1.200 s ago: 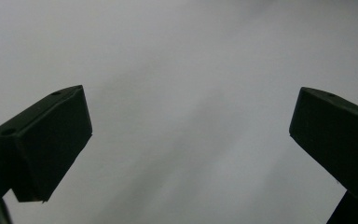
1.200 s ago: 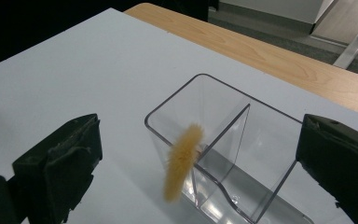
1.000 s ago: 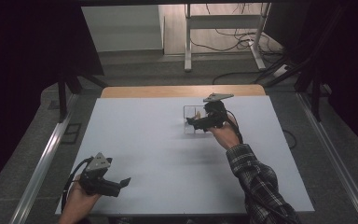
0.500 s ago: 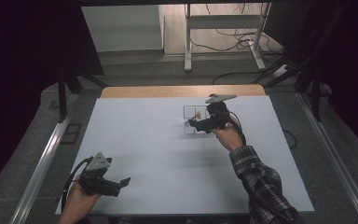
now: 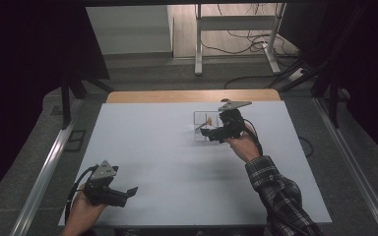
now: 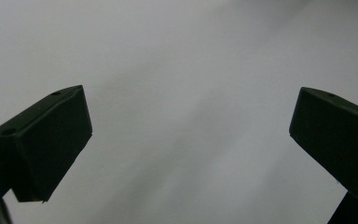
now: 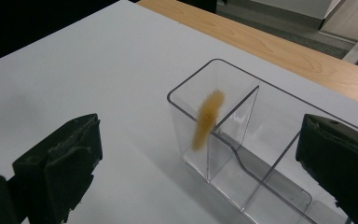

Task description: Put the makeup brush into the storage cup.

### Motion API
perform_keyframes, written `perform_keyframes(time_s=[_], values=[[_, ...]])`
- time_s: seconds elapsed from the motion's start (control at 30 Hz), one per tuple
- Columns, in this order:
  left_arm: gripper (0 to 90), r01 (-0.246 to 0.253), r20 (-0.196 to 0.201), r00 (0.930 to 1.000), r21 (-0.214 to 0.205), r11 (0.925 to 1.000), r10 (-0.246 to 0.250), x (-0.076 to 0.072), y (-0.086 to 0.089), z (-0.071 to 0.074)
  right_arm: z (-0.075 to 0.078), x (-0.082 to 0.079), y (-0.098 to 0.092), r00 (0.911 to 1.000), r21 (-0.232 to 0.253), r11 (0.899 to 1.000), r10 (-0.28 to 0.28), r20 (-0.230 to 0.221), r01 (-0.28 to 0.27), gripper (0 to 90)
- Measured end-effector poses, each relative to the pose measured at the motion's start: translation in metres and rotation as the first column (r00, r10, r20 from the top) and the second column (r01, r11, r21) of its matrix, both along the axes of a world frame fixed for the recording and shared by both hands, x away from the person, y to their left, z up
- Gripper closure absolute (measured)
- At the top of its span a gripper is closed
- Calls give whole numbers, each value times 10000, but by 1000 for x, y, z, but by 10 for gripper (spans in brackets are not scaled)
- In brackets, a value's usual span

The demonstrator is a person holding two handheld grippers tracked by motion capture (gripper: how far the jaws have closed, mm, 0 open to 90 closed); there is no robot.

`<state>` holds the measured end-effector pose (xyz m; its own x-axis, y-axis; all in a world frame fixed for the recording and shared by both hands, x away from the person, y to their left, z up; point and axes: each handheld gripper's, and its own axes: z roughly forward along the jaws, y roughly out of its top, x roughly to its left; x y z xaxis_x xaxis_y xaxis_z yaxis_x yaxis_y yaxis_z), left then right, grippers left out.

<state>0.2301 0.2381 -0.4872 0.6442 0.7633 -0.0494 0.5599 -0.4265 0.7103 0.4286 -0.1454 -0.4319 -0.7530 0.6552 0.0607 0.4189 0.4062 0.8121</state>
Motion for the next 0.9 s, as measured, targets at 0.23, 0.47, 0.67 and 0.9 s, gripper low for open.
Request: perform_keyframes(time_s=[0.23,0.47,0.67,0.9], values=[[1,5,4,10000,-20,10000,-5,0,0,0,3,-6,-2,10000,-44,9999,98,9,-98,4],[1,30,-46,10000,-33,10000,-30,0,0,0,5,-13,-6,9998,9,9999,172,22,-172,4],[1,36,-48,10000,-34,10000,-37,0,0,0,4,-17,-10,9999,-89,9998,166,34,-165,4],[1,54,-40,10000,-24,10000,-54,0,0,0,-1,-20,-13,9998,-171,9997,179,-68,-180,4]])
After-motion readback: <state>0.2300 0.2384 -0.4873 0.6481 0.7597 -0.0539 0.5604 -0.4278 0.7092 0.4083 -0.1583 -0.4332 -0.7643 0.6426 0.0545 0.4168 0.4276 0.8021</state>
